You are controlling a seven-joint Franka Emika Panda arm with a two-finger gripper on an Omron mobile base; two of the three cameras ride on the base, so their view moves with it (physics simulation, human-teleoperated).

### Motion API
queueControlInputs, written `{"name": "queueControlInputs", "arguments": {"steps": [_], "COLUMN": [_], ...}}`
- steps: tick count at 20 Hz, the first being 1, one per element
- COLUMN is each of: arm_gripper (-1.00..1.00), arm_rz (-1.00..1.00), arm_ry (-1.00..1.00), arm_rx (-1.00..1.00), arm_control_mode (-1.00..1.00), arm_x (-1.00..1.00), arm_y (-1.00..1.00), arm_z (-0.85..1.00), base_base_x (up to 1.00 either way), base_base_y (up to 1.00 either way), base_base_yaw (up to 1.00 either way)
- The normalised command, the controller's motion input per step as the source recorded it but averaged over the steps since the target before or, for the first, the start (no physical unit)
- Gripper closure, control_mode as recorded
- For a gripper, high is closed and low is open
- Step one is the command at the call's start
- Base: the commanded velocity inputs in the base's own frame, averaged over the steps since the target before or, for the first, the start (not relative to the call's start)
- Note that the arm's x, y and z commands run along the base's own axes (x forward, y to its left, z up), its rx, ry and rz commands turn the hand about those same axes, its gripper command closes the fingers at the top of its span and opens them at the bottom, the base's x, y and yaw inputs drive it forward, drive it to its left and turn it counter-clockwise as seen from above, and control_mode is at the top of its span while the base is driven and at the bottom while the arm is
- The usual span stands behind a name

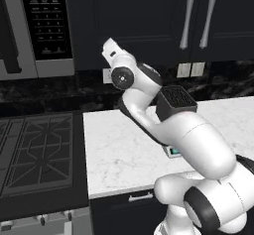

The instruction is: Pick the yogurt and place it on the digital scale for weighing, and close the cabinet.

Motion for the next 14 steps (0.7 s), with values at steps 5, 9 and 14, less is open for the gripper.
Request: {"name": "queueControlInputs", "arguments": {"steps": [5,9,14], "arm_gripper": [-1.00,-1.00,-1.00], "arm_rz": [0.22,0.19,0.12], "arm_ry": [-0.13,-0.16,-0.08], "arm_rx": [0.24,0.25,0.25], "arm_control_mode": [-1.00,-1.00,-1.00], "arm_x": [0.99,0.76,0.82], "arm_y": [-0.89,-0.97,-1.00], "arm_z": [0.01,0.13,0.06], "base_base_x": [0.00,0.00,0.00], "base_base_y": [0.00,0.00,0.00], "base_base_yaw": [0.00,0.00,0.00]}}
